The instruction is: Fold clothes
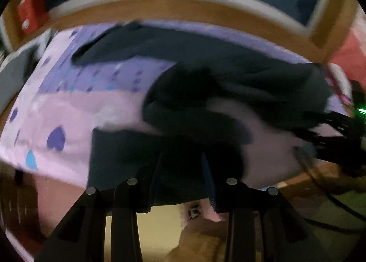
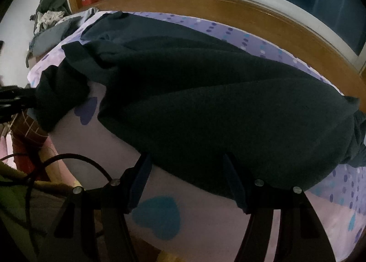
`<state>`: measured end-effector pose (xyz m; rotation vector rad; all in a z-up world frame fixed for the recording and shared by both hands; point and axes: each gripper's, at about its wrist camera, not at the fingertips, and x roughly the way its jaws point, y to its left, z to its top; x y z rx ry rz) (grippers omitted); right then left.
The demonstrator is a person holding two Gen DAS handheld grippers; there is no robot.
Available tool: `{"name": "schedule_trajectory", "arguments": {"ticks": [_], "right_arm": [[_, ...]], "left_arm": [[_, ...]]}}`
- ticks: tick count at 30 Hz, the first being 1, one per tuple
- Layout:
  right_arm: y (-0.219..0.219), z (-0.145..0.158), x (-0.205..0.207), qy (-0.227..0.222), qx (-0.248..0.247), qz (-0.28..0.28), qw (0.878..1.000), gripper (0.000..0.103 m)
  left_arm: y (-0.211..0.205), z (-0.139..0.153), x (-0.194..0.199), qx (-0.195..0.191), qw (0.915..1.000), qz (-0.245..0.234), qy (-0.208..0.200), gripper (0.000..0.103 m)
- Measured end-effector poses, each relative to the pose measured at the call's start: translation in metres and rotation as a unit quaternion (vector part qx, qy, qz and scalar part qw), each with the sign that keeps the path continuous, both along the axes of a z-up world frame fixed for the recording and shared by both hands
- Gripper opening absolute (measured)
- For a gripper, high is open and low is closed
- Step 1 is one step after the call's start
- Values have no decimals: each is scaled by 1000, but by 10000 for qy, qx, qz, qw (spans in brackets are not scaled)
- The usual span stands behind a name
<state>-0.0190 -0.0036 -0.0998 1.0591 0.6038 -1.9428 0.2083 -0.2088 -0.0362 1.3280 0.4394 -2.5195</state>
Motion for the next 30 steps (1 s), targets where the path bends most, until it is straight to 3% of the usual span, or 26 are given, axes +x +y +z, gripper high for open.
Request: {"name": "schedule_trajectory", "arguments": {"ticks": [2,4,10,12,17,18,20,21,22,24,25,30], "right_arm": [[0,-1,0,11,-18,-25,10000,65],[0,-1,0,11,-47,-56,10000,65],[0,3,5,-16,-81,1,10000,65],[1,4,10,14,-34,89,10000,66],[-1,-2,3,-16,-126,-42,9999,66],[-3,-2,2,35,-166,-81,9998,66],[-5,-3,0,137,-245,-159,9995,65],[-6,-3,-1,187,-283,-197,9992,61],[-6,-2,-2,212,-297,-215,9991,55],[-7,1,-2,264,-319,-255,9988,9],[-6,3,-5,290,-269,-357,9986,5],[12,52,-18,417,-941,-665,9925,4]], "left_arm": [[6,9,-1,76,9994,-287,184,42],[9,10,-7,107,9988,-435,206,71],[3,-24,-41,-186,9980,-131,-581,72],[0,-31,-45,45,9980,-177,-603,72],[-2,-39,-55,147,9976,-273,-615,72],[-2,-40,-56,159,9977,-285,-602,67],[-4,-37,-56,303,9978,-346,-473,45],[-5,-35,-55,380,9977,-379,-402,29],[-6,-32,-54,337,9981,-354,-363,22],[-8,-22,-51,193,9991,-267,-275,14],[-11,-15,-49,118,9995,-212,-216,10],[-37,30,-46,-386,9990,85,219,10]]}}
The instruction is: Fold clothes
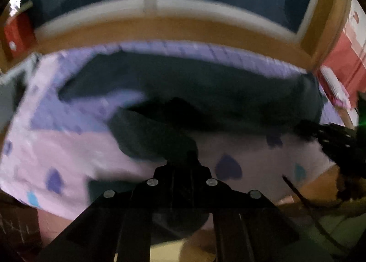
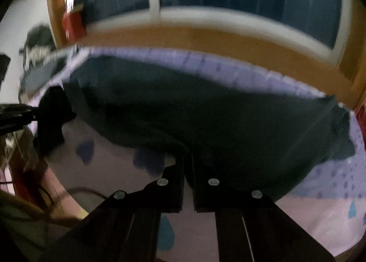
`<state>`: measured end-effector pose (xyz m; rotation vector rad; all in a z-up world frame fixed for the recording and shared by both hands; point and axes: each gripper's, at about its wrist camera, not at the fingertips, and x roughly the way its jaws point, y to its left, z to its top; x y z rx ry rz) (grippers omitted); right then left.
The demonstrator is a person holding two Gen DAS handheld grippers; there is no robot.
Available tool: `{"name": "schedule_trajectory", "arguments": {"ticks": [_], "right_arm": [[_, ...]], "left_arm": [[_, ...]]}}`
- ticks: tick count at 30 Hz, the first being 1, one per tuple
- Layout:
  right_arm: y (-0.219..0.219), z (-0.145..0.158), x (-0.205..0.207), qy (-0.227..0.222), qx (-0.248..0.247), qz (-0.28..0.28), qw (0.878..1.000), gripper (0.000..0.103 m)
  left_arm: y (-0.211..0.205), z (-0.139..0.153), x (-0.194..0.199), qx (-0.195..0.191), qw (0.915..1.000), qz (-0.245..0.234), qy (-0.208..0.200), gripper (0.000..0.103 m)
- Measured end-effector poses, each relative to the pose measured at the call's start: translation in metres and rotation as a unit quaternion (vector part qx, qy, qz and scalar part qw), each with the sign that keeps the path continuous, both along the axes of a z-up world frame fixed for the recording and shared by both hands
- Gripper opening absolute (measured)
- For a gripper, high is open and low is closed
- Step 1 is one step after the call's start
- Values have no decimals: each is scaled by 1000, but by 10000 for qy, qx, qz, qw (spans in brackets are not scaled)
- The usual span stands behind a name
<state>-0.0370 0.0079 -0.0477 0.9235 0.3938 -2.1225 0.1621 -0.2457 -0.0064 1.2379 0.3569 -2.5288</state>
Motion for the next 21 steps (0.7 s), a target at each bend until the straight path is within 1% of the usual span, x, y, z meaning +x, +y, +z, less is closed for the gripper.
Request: {"name": "schedule_trajectory", "arguments": {"ticks": [3,7,11,13,15,17,18,21], "right_arm": [[-5,31,-19,271,-321,48,9991,4],[-31,48,-58,559,-376,92,9977,4],[-60,56,-108,627,-450,-92,9970,4],[-77,52,-138,650,-370,-179,9970,4],[-96,38,-163,613,-177,-233,9977,4],[-113,24,-185,539,22,-275,9982,4],[-122,10,-198,422,139,-295,9986,4],[-137,-20,-220,139,391,-334,9986,4]], "left_arm": [[-20,18,-19,-406,9990,108,124,10],[-44,41,-51,-945,9950,215,238,10],[-66,55,-102,-1336,9904,246,248,10],[-77,57,-131,-1467,9886,267,182,10],[-86,52,-153,-1453,9890,269,49,10],[-98,38,-177,-1336,9904,329,-158,10],[-102,31,-186,-1298,9904,384,-271,10],[-112,9,-192,-1099,9903,651,-551,12]]}}
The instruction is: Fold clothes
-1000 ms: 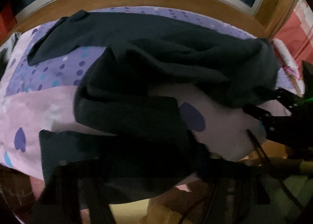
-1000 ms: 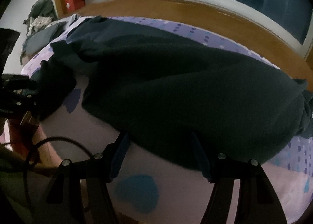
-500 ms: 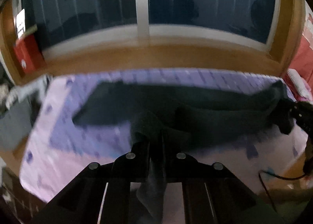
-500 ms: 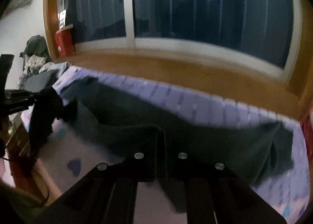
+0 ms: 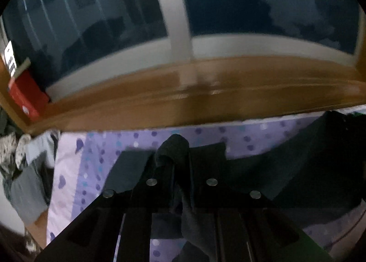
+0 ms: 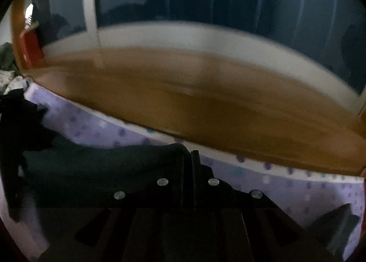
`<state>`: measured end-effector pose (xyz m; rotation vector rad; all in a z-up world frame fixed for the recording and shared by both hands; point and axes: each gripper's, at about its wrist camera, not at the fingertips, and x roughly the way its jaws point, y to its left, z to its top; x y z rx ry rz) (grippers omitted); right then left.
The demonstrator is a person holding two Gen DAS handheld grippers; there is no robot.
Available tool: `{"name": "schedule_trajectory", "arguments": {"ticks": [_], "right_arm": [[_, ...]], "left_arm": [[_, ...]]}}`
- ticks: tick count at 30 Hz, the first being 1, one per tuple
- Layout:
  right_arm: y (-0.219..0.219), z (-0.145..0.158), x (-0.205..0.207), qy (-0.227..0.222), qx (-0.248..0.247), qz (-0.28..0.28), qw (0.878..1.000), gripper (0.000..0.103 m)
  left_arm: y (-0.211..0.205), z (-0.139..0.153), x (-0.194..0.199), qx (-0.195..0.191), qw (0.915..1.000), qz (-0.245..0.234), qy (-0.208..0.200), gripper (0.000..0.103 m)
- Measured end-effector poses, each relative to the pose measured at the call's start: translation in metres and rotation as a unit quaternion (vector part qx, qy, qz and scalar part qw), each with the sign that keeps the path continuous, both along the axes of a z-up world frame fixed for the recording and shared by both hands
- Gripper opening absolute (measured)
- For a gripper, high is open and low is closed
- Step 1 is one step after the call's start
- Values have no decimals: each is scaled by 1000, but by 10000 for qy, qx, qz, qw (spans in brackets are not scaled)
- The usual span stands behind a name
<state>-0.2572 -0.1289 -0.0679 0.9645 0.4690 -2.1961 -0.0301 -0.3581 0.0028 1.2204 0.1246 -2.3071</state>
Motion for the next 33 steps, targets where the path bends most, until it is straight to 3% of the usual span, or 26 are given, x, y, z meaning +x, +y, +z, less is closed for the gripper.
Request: {"name": "schedule_trajectory", "arguments": {"ticks": [3,8,11,13,14,15,17,23,27,32,33], "right_arm": [[-5,-24,-11,-278,160,-42,9995,4],[5,-22,-19,-564,-65,-183,9982,14],[14,-10,-16,-597,-242,-289,9975,15],[22,9,2,-308,-278,-314,9986,19],[26,19,11,-165,-295,-323,9989,31],[29,27,24,-60,-289,-283,9992,51],[33,38,56,-68,-363,-134,9992,68],[14,31,150,-393,-506,358,9973,68],[-19,16,194,-114,-32,516,9986,68],[-46,8,197,54,258,370,9990,68],[-50,6,191,-9,286,300,9991,64]], "left_arm": [[-5,-12,8,275,9994,193,-20,15],[4,1,51,432,9988,210,113,27],[12,7,75,486,9987,1,159,44],[17,9,89,555,9981,-166,195,53],[19,10,96,589,9977,-250,212,53],[21,8,99,749,9959,-436,248,53],[26,1,100,1061,9904,-853,235,53],[32,-24,86,1223,9801,-1563,66,53],[18,-42,69,1269,9808,-1477,-57,53],[3,-57,59,1851,9687,-1647,119,51],[2,-57,59,1931,9662,-1700,163,41]]}}
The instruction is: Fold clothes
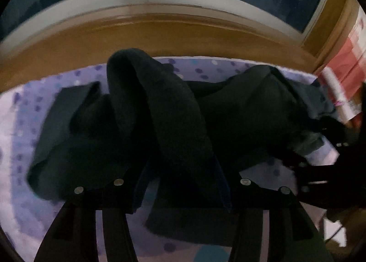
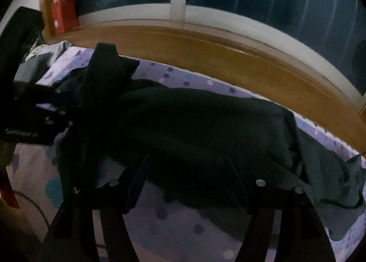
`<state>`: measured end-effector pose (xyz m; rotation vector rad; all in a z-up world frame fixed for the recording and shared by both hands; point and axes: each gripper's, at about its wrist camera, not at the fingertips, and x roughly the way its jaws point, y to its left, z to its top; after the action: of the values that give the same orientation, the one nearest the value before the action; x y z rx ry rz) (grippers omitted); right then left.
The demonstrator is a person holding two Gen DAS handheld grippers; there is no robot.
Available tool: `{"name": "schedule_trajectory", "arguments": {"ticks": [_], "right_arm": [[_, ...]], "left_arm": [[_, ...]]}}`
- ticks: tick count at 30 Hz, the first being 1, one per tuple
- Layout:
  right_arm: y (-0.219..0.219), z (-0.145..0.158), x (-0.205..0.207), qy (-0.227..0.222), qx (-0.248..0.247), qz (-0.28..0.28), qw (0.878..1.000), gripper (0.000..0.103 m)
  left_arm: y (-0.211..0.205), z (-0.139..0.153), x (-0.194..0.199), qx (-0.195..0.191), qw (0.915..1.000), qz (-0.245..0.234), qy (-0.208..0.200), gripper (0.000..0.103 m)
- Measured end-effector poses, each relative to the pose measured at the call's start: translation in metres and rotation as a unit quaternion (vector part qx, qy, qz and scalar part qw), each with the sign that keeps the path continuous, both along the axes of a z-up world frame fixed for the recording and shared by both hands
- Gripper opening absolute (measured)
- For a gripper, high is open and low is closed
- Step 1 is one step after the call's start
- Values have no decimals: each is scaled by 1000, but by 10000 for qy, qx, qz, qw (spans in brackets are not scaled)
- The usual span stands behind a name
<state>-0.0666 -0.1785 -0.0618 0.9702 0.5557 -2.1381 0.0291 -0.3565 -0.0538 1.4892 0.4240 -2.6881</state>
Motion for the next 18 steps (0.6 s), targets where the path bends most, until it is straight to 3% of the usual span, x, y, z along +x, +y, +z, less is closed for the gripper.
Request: {"name": "schedule_trajectory", "arguments": {"ticks": [1,3,5,9,15,18], "right_arm": [[-2,-2,-3,-42,21,-70,10000,58],[-4,-2,-14,-339,58,-212,9992,12],[-4,3,-18,-432,-59,-343,9985,10],[-14,19,-25,-200,-205,-492,9984,10],[-27,29,-72,-296,-642,-1177,9905,10],[-33,22,-94,-447,-661,-1387,9871,10]], "left_arm": [[-1,0,0,89,9999,-49,40,31],[-1,12,1,-86,9995,-163,243,30],[-3,26,0,-345,9979,-258,478,27],[-20,48,-16,-816,9932,-285,777,27],[-75,72,-54,-1336,9853,332,1016,27],[-109,64,-67,-1690,9790,734,868,27]]}}
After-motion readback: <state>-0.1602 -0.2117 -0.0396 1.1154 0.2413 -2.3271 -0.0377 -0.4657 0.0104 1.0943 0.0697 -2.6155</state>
